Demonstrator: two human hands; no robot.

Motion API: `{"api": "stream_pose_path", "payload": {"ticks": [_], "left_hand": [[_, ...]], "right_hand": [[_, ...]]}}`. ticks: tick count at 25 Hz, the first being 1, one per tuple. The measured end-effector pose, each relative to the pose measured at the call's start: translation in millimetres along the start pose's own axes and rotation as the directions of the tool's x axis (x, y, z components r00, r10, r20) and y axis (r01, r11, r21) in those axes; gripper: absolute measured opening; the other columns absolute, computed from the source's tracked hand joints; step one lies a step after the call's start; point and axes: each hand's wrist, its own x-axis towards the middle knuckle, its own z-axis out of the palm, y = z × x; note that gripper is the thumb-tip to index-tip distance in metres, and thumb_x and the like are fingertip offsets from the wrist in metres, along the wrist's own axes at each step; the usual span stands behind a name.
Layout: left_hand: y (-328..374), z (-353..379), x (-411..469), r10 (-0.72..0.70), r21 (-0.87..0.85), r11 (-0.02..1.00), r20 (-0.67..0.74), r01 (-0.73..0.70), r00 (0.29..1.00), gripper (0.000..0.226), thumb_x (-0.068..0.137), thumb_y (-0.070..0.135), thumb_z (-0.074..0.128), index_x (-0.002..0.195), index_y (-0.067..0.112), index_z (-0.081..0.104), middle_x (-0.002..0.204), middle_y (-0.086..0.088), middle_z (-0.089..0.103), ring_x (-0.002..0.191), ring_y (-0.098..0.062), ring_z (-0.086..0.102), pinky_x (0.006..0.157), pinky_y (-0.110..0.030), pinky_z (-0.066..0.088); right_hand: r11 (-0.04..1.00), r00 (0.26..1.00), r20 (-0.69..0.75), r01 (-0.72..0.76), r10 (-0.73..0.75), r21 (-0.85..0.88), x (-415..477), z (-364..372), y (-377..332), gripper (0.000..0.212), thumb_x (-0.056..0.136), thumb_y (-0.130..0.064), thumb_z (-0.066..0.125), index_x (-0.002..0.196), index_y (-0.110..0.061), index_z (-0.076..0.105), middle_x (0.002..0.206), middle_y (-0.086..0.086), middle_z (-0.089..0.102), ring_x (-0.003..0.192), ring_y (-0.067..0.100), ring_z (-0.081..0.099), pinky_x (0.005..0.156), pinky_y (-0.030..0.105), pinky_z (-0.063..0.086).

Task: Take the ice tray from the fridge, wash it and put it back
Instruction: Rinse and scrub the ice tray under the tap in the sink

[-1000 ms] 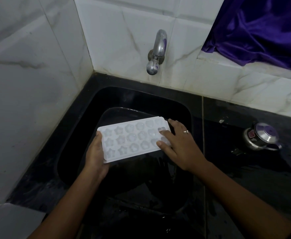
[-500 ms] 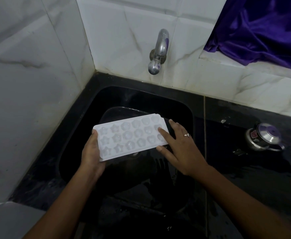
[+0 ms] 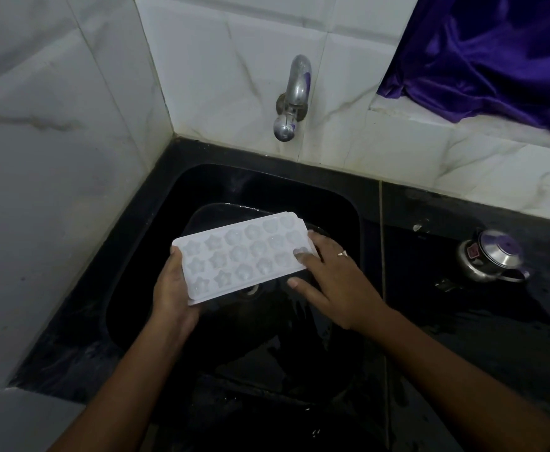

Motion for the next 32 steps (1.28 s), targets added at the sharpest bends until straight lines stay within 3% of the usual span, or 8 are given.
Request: {"api": "stream_pose_path", "payload": {"ticks": [2,6,10,15,19,24,29,32], "left_hand": [[0.3,-2.9,1.8,-0.02,-0.024,1.0,0.012,0.02,1.0,0.05,0.111,0.049,0.043,0.124,0.009,0.07,0.115,-0.011,0.08,0.1,-0.028,0.08,0.064,-0.035,0.064],[-4.5,6.5,-2.8,-0.073,-0.067,0.995,0.055,0.076,0.996,0.052,0.111,0.05,0.04,0.127,0.009,0.068,0.12,-0.015,0.078,0.094,-0.03,0.081,0.059,-0.04,0.064],[1.9,-1.1,1.0,-0.048,-0.041,0.998,0.007,0.048,0.999,0.053,0.111,0.052,0.042,0.129,0.008,0.067,0.124,-0.012,0.077,0.102,-0.027,0.079,0.068,-0.034,0.064],[-2.2,13.6,-10.6,-0.038,-0.016,0.999,-0.005,0.038,0.999,0.053,0.111,0.05,0.041,0.138,0.009,0.059,0.118,-0.005,0.074,0.093,-0.019,0.075,0.072,-0.032,0.06],[4.3,3.2,-5.1,-0.009,0.015,1.0,-0.02,0.01,1.0,0.049,0.111,0.049,0.044,0.122,0.009,0.07,0.106,-0.007,0.082,0.092,-0.024,0.081,0.061,-0.03,0.063],[-4.6,11.1,-7.1,-0.027,0.026,0.999,0.005,0.027,1.0,0.054,0.112,0.05,0.04,0.137,0.008,0.062,0.115,-0.006,0.078,0.096,-0.023,0.078,0.069,-0.034,0.063],[2.7,3.9,-3.2,-0.017,0.004,1.0,-0.019,0.017,1.0,0.05,0.111,0.049,0.043,0.132,0.01,0.067,0.109,-0.006,0.081,0.088,-0.021,0.08,0.061,-0.03,0.063],[-4.0,10.4,-7.2,-0.02,0.028,0.999,-0.008,0.02,1.0,0.051,0.111,0.049,0.043,0.128,0.009,0.069,0.107,-0.008,0.082,0.09,-0.023,0.081,0.061,-0.032,0.063]], "right_hand": [[1.0,0.999,-0.03,-0.026,0.026,-0.005,1.5,-7.1,7.6,0.059,0.102,-0.07,0.03,0.14,-0.033,0.057,0.169,0.012,0.024,0.155,0.033,0.023,0.118,0.058,0.035],[0.992,0.99,-0.091,-0.099,0.106,0.08,10.1,-5.8,-10.2,0.053,0.103,-0.065,0.037,0.113,-0.021,0.065,0.165,0.014,0.03,0.148,0.032,0.033,0.112,0.05,0.041],[0.999,1.0,0.017,-0.024,0.024,0.021,-1.7,-7.1,3.9,0.061,0.102,-0.07,0.03,0.145,-0.033,0.053,0.17,0.013,0.02,0.152,0.033,0.028,0.116,0.056,0.038],[0.984,0.989,-0.05,-0.129,0.136,0.126,10.2,-11.1,-8.1,0.051,0.104,-0.064,0.037,0.124,-0.026,0.065,0.168,0.013,0.026,0.14,0.035,0.046,0.109,0.049,0.044],[0.999,0.998,0.053,-0.026,0.024,0.031,-0.8,-8.7,4.9,0.062,0.101,-0.071,0.029,0.148,-0.036,0.049,0.171,0.011,0.018,0.147,0.035,0.04,0.115,0.053,0.041],[0.986,0.991,-0.038,-0.12,0.125,0.115,12.3,-11.9,-6.3,0.05,0.103,-0.066,0.035,0.111,-0.026,0.064,0.166,0.014,0.029,0.138,0.034,0.049,0.102,0.046,0.047],[1.0,0.999,0.035,-0.028,0.028,0.007,-0.1,-13.1,9.6,0.057,0.102,-0.068,0.032,0.145,-0.037,0.053,0.171,0.012,0.019,0.148,0.035,0.038,0.115,0.051,0.04],[0.989,0.99,-0.054,-0.123,0.128,0.084,8.5,-14.6,0.4,0.051,0.102,-0.066,0.035,0.12,-0.029,0.065,0.169,0.013,0.023,0.142,0.036,0.045,0.107,0.048,0.045]]}}
